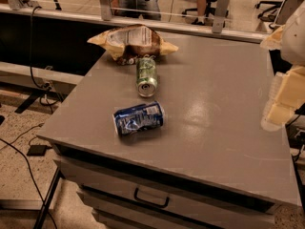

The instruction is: Place pepsi can upright

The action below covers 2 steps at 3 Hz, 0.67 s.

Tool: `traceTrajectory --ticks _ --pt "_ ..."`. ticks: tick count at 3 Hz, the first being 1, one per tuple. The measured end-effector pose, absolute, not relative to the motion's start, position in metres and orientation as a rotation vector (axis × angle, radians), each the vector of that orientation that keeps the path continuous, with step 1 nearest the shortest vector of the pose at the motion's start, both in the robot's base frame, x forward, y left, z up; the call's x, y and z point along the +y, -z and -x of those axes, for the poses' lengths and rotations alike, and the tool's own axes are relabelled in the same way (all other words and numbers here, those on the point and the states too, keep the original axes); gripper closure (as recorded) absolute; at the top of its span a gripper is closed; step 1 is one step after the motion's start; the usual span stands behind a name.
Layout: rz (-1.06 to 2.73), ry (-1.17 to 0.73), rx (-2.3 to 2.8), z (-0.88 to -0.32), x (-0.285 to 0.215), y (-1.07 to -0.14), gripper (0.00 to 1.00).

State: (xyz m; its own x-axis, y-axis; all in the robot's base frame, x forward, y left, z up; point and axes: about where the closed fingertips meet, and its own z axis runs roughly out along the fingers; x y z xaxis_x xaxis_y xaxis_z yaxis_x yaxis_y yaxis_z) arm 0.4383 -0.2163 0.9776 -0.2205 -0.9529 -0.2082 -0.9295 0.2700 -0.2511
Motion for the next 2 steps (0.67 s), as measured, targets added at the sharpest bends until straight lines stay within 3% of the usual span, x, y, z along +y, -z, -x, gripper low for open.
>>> traceTrajectory --ticks 2 --pt "1.734 0.074 2.192 -0.446 -0.201 -0.979 0.0"
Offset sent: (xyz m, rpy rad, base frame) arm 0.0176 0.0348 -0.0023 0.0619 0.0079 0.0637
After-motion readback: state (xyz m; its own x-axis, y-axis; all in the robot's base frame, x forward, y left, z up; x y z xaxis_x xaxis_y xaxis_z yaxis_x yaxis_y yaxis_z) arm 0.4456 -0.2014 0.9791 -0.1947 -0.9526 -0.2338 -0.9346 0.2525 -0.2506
